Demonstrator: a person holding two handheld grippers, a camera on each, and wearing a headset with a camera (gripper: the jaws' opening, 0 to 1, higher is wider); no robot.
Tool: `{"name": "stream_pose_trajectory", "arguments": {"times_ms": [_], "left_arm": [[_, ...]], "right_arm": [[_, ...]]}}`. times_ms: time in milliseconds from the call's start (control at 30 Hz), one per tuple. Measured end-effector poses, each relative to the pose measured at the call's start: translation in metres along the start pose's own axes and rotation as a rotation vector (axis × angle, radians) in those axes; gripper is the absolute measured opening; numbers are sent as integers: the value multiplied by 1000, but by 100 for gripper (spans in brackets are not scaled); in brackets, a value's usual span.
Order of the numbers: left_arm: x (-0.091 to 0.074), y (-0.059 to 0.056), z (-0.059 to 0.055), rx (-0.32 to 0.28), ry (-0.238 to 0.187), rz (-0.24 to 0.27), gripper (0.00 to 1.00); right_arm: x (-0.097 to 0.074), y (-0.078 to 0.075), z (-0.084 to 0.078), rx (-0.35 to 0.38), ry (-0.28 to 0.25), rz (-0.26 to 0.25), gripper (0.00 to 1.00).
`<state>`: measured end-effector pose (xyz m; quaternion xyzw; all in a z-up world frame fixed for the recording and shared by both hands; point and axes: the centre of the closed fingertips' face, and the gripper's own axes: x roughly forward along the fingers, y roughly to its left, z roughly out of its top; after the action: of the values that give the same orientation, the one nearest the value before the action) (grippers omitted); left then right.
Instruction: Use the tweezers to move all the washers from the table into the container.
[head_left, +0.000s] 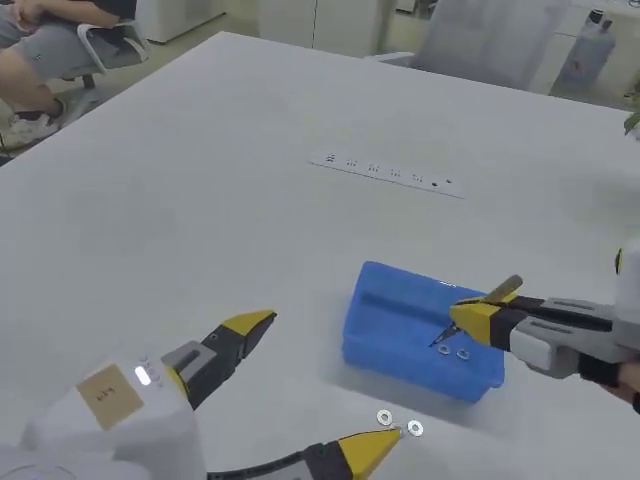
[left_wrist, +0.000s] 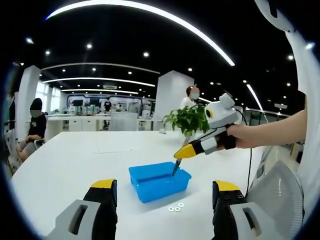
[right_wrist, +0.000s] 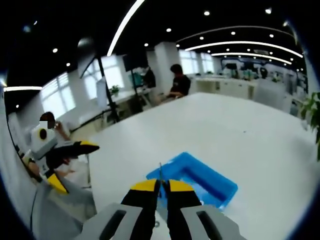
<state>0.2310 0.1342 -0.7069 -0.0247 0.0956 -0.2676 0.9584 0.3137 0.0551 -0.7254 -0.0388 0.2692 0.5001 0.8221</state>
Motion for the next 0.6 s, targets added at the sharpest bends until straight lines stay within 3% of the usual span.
{"name": "stream_pose_trajectory", "arguments": {"times_ms": [167, 333, 400, 600], "left_arm": [[0, -2, 2, -4, -11, -10, 79], [0, 0, 1, -2, -8, -5, 79], [0, 0, 0, -3, -4, -5, 79], [0, 0, 0, 1, -1, -5, 78]], "right_arm": [[6, 13, -20, 17, 38, 34, 3], [16, 12, -56, 76, 119, 47, 3], [20, 11, -64, 124, 130, 61, 3], [24, 4, -78, 127, 172, 51, 3]]}}
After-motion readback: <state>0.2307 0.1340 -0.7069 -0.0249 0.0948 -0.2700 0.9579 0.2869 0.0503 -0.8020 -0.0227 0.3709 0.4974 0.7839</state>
